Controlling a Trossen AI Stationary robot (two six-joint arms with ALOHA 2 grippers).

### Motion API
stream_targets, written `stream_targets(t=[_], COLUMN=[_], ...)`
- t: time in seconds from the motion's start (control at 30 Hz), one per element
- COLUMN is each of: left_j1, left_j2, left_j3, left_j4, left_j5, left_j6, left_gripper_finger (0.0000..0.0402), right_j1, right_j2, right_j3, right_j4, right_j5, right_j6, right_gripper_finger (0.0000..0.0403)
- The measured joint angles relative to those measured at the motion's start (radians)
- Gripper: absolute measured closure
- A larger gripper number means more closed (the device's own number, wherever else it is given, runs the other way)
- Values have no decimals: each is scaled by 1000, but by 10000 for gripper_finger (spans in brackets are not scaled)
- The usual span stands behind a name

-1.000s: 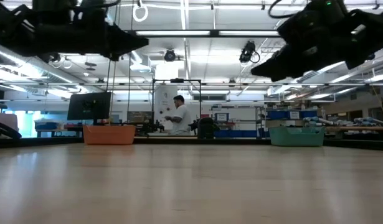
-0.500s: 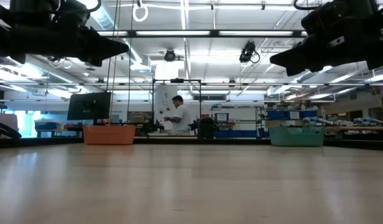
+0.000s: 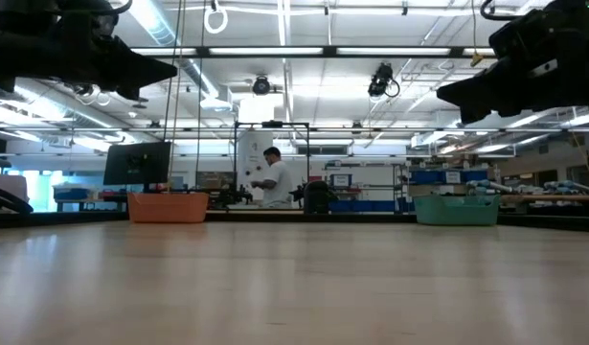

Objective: Sort batteries
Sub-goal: Return to Home Position

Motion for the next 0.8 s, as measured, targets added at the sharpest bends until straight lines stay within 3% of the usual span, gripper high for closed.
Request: stream_targets(t=[0.23,0.5,0.8], left_j1=[0,0,0], left_j2=[-72,-178,-390], left_j3=[-3,-115,-116], left_j4=[-69,9,-211], left_j5=[0,0,-47], left_j6=[-17,-19,-19], left_gripper_finger=[394,394,394], right_j1=[0,1,1], right_j2=[-95,-187,-323], right_j3=[-39,-58,-58], right_j4=[0,-88,-258], right_j5=[22,30,34], right_j6=[-1,26,55], right_gripper_finger=[396,396,396])
